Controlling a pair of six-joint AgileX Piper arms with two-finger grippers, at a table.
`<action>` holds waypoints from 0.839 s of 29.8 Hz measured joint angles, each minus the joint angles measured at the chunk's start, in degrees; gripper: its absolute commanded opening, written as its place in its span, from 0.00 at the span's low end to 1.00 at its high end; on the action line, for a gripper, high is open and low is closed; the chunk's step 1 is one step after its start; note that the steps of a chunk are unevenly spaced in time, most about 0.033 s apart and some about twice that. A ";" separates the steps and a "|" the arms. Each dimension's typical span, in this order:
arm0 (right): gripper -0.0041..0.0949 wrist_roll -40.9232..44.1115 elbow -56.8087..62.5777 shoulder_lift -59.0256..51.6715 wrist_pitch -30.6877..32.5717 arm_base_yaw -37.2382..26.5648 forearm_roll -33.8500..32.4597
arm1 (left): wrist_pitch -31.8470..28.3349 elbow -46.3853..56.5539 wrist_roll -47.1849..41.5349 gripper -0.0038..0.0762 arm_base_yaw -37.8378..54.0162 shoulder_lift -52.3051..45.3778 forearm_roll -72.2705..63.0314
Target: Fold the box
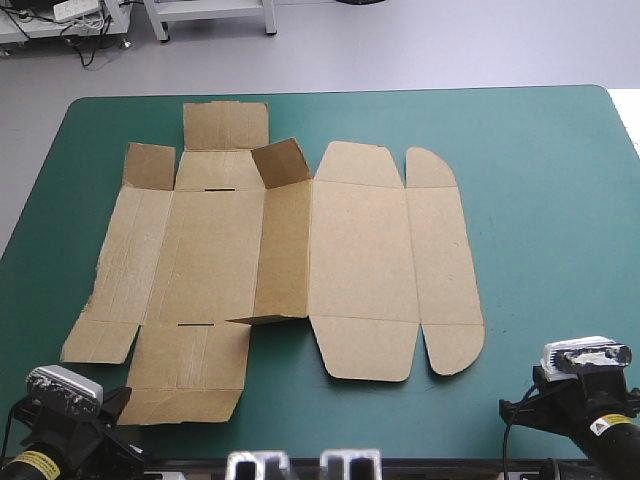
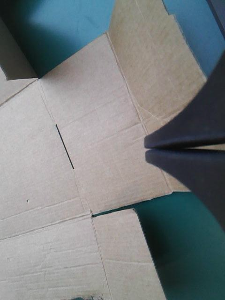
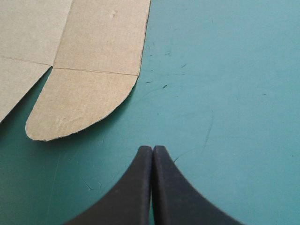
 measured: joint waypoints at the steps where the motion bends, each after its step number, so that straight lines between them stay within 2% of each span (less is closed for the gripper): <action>1: 0.02 0.00 0.00 0.00 0.00 0.00 0.00 | 0.00 0.00 0.00 0.03 0.00 0.00 0.00; 12: 0.02 0.00 0.00 0.00 0.00 0.00 0.00 | -0.06 -0.17 1.85 0.03 0.00 0.00 0.00; 16: 0.02 0.00 0.00 0.00 0.00 0.00 0.00 | 0.01 -3.20 2.37 0.03 0.00 0.61 0.00; 20: 0.02 0.00 0.00 0.00 0.00 0.00 0.00 | 0.01 -9.09 2.57 0.03 0.00 4.45 0.00; 25: 0.02 0.00 0.00 0.00 0.00 0.00 0.00 | -0.97 -16.96 5.17 0.03 0.00 13.87 0.05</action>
